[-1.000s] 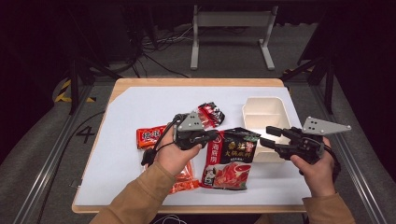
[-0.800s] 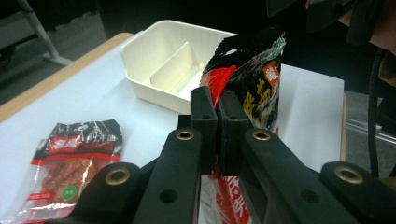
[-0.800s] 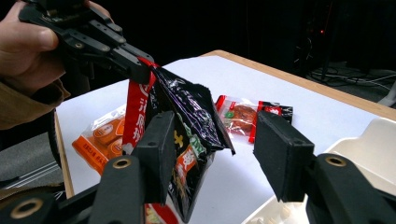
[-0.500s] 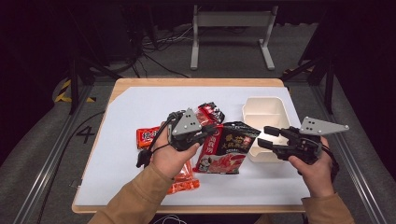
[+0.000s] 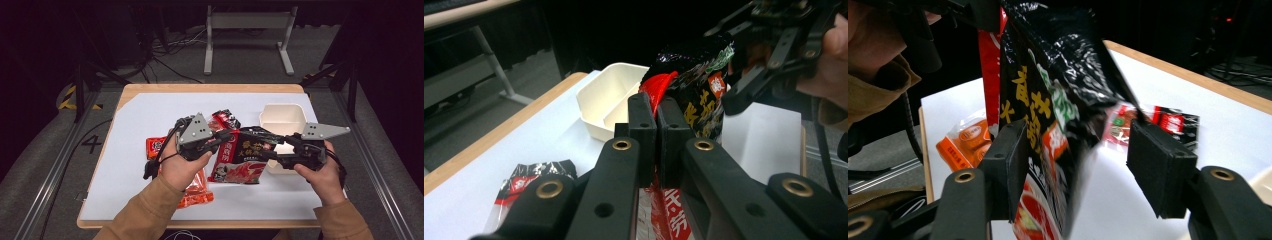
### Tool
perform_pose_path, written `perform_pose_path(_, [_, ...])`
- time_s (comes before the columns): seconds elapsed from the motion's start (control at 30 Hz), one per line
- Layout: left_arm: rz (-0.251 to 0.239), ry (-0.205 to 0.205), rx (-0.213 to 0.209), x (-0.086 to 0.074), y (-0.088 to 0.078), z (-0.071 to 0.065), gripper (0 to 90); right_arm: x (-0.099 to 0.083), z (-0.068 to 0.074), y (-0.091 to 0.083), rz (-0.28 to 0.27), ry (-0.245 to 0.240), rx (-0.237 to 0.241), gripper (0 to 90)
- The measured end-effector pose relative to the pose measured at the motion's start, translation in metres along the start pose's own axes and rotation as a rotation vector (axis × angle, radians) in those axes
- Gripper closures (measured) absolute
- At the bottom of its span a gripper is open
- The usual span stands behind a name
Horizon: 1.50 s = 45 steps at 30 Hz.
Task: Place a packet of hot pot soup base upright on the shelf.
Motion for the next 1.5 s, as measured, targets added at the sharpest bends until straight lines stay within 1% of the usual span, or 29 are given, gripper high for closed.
perform_pose_path(0.07, [-0.012, 0.003, -0.001, 0.001, -0.001, 0.000, 87.8, 0.001, 0.000, 0.005, 0.001, -0.001, 0.012, 42.9])
perform_pose_path(0.2, [-0.026, 0.001, -0.007, 0.001, -0.002, -0.001, 87.8, 0.004, 0.000, 0.015, 0.009, 0.001, 0.055, 47.3])
perform_pose_path(0.23, [-0.027, -0.001, -0.011, 0.002, -0.002, -0.001, 87.8, 0.005, 0.000, 0.017, 0.014, 0.009, 0.071, 49.7])
perform_pose_path(0.33, [-0.042, -0.002, -0.013, 0.002, -0.004, -0.001, 87.7, 0.007, 0.002, 0.021, 0.025, 0.002, 0.106, 56.7])
perform_pose_path(0.37, [-0.042, -0.002, -0.013, 0.002, -0.004, -0.001, 87.7, 0.007, 0.002, 0.021, 0.025, 0.002, 0.106, 56.7])
perform_pose_path(0.4, [-0.048, -0.005, -0.012, 0.002, -0.004, -0.001, 87.7, 0.009, 0.002, 0.021, 0.029, 0.000, 0.114, 59.2])
perform_pose_path(0.43, [-0.048, -0.007, -0.013, 0.002, -0.005, 0.000, 87.7, 0.010, 0.002, 0.021, 0.041, -0.013, 0.110, 62.8])
perform_pose_path(0.47, [-0.051, -0.008, -0.011, 0.002, -0.005, 0.000, 87.7, 0.011, 0.002, 0.021, 0.049, -0.019, 0.120, 67.9])
perform_pose_path(0.5, [-0.051, -0.008, -0.013, 0.002, -0.006, 0.000, 87.7, 0.011, 0.002, 0.021, 0.049, -0.019, 0.120, 67.9])
perform_pose_path(0.53, [-0.052, -0.006, -0.011, 0.002, -0.006, 0.000, 87.7, 0.013, 0.003, 0.021, 0.060, -0.026, 0.130, 70.9])
perform_pose_path(0.57, [-0.053, -0.002, -0.010, 0.003, -0.006, 0.001, 87.7, 0.013, 0.003, 0.021, 0.060, -0.026, 0.130, 70.9])
perform_pose_path(0.63, [-0.060, -0.013, -0.013, 0.003, -0.006, 0.001, 87.5, 0.014, 0.003, 0.020, 0.064, -0.037, 0.137, 73.1])
perform_pose_path(0.67, [-0.061, -0.015, -0.014, 0.003, -0.007, 0.002, 87.4, 0.015, 0.003, 0.020, 0.064, -0.054, 0.136, 73.8])
perform_pose_path(0.77, [-0.065, -0.018, -0.021, 0.003, -0.007, 0.003, 86.8, 0.019, 0.002, 0.019, 0.072, -0.081, 0.130, 76.4])
perform_pose_path(0.8, [-0.063, -0.015, -0.023, 0.003, -0.008, 0.004, 86.6, 0.020, 0.002, 0.018, 0.075, -0.086, 0.126, 77.2])
perform_pose_path(0.83, [-0.067, -0.026, -0.027, 0.003, -0.008, 0.005, 86.1, 0.021, 0.002, 0.018, 0.077, -0.091, 0.122, 77.9])
perform_pose_path(0.9, [-0.074, -0.022, -0.034, 0.003, -0.010, 0.006, 85.5, 0.024, 0.002, 0.016, 0.072, -0.094, 0.122, 79.5])
perform_pose_path(0.97, [-0.072, -0.030, -0.042, 0.003, -0.012, 0.008, 84.2, 0.029, 0.003, 0.014, 0.063, -0.099, 0.120, 81.1])
perform_pose_path(1.0, [-0.073, -0.042, -0.048, 0.003, -0.013, 0.009, 83.1, 0.031, 0.004, 0.013, 0.064, -0.102, 0.120, 81.6])
perform_pose_path(1.03, [-0.075, -0.042, -0.050, 0.003, -0.014, 0.010, 81.9, 0.033, 0.004, 0.013, 0.065, -0.104, 0.119, 82.0])
perform_pose_path(1.1, [-0.073, -0.061, -0.049, 0.003, -0.015, 0.011, 77.4, 0.037, 0.005, 0.011, 0.069, -0.110, 0.113, 83.1])
perform_pose_path(1.17, [-0.077, -0.061, -0.050, 0.003, -0.017, 0.013, 71.1, 0.041, 0.005, 0.010, 0.068, -0.112, 0.109, 84.2])
perform_pose_path(1.2, [-0.084, -0.076, -0.039, 0.003, -0.019, 0.013, 68.5, 0.043, 0.004, 0.009, 0.067, -0.114, 0.107, 84.5])
perform_pose_path(1.23, [-0.085, -0.079, -0.034, 0.003, -0.021, 0.014, 63.5, 0.045, 0.004, 0.008, 0.066, -0.116, 0.100, 84.8])
perform_pose_path(1.27, [-0.089, -0.082, -0.038, 0.003, -0.024, 0.016, 61.4, 0.048, 0.002, 0.007, 0.063, -0.114, 0.093, 85.0])
perform_pose_path(1.3, [-0.097, -0.091, -0.044, 0.003, -0.027, 0.017, 61.4, 0.048, 0.002, 0.007, 0.063, -0.114, 0.093, 85.0])
perform_pose_path(1.33, [-0.104, -0.096, -0.033, 0.002, -0.031, 0.019, 60.1, 0.050, 0.001, 0.006, 0.063, -0.114, 0.090, 85.1])
perform_pose_path(1.4, [-0.094, -0.098, -0.035, 0.000, -0.036, 0.022, 58.6, 0.053, -0.002, 0.003, 0.064, -0.114, 0.082, 85.1])
perform_pose_path(1.5, [-0.074, -0.092, -0.011, -0.005, -0.041, 0.027, 56.8, 0.057, -0.006, -0.002, 0.061, -0.111, 0.067, 85.1])
Point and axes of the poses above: each handheld gripper's, and its own axes: y roughly forward along the jaws, x roughly out of its top, z roughly to its left, the point moved 2 cm from there along y, roughly forward along the jaws, and after that the axes turned 4 degrees about x, right-handed, at the moved point
